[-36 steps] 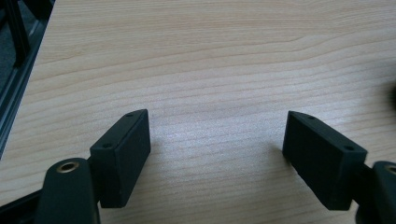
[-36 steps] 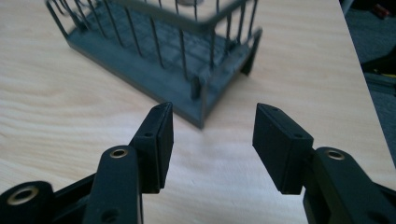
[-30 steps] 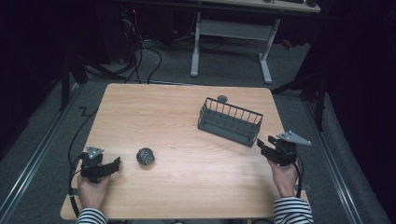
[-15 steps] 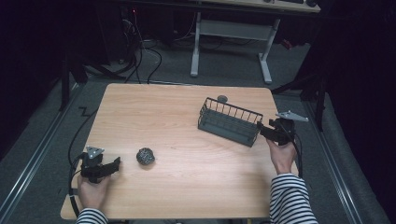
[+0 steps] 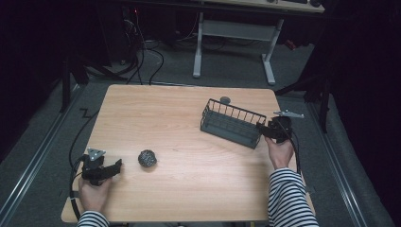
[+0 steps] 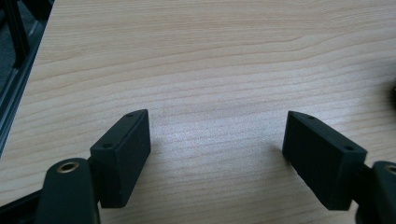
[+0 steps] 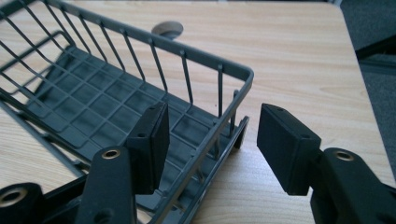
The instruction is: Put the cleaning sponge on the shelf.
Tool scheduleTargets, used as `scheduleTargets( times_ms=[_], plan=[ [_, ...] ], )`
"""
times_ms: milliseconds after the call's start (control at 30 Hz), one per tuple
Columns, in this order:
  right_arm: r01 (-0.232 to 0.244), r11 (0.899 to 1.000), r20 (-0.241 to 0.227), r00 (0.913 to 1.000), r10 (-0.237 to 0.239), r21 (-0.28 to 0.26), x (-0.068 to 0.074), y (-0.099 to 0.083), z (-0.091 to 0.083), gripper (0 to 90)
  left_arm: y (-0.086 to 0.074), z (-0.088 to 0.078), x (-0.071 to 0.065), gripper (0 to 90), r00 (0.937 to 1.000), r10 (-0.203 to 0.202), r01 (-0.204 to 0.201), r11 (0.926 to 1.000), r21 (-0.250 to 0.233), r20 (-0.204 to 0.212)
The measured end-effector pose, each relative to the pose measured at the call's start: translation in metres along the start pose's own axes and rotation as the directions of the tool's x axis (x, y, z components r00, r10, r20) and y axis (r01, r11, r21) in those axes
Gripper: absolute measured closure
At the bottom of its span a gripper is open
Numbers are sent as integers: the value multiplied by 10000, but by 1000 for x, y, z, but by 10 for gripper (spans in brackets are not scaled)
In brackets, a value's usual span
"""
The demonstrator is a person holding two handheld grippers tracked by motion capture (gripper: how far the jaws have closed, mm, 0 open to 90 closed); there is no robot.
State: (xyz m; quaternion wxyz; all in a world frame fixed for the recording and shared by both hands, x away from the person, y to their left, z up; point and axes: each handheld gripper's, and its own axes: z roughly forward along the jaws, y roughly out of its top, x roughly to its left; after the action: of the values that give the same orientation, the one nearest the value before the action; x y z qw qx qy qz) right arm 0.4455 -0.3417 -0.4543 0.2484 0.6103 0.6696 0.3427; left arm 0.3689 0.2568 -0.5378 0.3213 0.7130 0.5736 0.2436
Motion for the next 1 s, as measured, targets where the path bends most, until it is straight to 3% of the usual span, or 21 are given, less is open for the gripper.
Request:
scheduleTargets(
  times_ms=[267,600,1000],
  plan=[
    [182,9988,5,9998,-182,460,1,-3,6,482,0,0,0,239,10000,-30,30,10000,-15,22],
    [601,9958,-397,9976,-575,683,8,-6,7,574,0,0,0,243,10000,-48,48,10000,-21,13],
    [1008,9915,-682,9931,-953,822,24,-14,-1,573,0,0,0,243,10000,-29,29,10000,-11,-22]
  ],
)
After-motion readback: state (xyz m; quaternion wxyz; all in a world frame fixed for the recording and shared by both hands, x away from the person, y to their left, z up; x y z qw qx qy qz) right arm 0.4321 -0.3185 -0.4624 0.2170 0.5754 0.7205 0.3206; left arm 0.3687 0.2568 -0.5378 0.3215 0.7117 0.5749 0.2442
